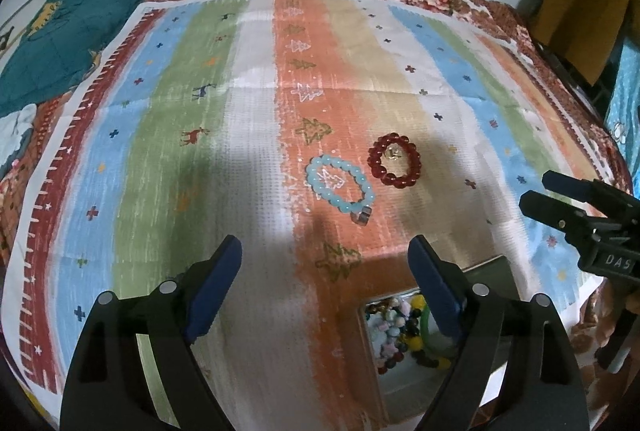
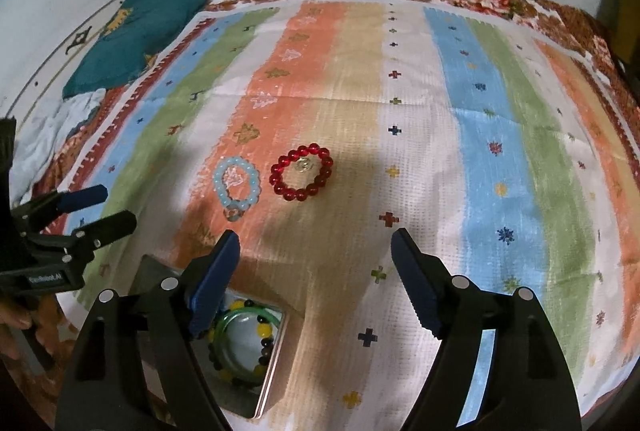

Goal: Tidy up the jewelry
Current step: 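Raise both open grippers out of the tin toward the remaining bracelets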

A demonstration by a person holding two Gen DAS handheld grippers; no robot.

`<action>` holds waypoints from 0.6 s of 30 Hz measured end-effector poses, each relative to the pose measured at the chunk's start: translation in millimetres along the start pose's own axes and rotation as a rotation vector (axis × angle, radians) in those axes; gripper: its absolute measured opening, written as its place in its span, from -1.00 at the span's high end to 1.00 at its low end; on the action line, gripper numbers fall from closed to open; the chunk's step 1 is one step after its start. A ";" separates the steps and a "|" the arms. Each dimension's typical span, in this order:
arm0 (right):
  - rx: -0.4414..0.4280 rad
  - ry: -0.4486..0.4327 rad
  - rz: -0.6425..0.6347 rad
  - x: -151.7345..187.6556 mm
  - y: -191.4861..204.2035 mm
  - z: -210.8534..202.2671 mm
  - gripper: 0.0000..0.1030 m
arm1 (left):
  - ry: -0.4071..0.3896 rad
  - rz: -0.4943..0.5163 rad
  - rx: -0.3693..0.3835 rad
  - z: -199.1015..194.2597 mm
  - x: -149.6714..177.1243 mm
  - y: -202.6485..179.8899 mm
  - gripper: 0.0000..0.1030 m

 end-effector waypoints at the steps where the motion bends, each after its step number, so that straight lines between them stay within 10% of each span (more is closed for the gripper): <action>1: 0.000 0.004 0.002 -1.4 -0.1 2.3 -0.52 | 0.000 0.001 0.004 1.1 -1.2 -0.2 -0.64; 18: 0.002 0.079 0.031 -20.0 -2.2 44.6 -0.52 | 0.053 -0.054 0.074 33.6 -19.0 3.8 -0.67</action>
Point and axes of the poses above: each gripper's, at about its wrist camera, not at the fingertips, and z roughly the way its jaws point, y to its left, x to its underside, the point moved 8 cm from there along z, roughly the way its jaws point, and after that the axes turned 9 degrees about y, right-handed, at the moved point
